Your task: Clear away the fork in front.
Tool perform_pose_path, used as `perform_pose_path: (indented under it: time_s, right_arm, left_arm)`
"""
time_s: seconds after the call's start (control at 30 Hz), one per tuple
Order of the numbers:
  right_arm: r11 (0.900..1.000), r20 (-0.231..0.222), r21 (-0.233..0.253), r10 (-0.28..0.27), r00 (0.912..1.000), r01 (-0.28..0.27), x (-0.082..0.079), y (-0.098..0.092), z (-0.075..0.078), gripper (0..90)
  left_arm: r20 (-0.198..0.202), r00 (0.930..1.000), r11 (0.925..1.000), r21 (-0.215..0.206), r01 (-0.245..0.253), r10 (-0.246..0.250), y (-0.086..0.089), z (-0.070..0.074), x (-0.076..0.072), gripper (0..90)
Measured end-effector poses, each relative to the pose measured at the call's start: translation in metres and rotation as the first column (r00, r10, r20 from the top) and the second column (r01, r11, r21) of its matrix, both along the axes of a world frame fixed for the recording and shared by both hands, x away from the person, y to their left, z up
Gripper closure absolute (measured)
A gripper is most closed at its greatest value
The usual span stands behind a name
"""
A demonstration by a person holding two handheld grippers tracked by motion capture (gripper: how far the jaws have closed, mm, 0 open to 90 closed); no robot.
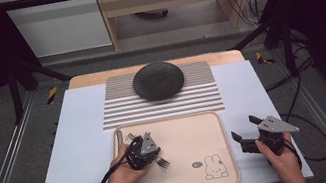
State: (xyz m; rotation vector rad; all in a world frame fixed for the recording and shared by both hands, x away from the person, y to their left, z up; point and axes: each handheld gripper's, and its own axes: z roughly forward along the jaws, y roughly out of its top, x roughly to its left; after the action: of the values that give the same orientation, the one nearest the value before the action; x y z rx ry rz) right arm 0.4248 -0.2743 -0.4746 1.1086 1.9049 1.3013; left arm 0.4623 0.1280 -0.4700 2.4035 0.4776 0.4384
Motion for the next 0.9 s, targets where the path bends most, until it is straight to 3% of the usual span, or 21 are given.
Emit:
perform_pose_path:
  time_s: [0.47,0.9]
  right_arm:
    - [1.0,-0.001,-0.003,0.002,1.0,-0.002,0.0,0.0,0.0,11.9]
    - [1.0,-0.005,-0.005,0.0,1.0,0.0,0.0,0.001,-0.001,11.8]
  left_arm:
    - [-0.039,0.999,0.9997,-0.009,0.021,-0.021,0.031,0.001,-0.011,90.0]
    - [-0.058,0.9983,0.9999,0.008,0.01,-0.01,0.055,0.004,-0.014,90.0]
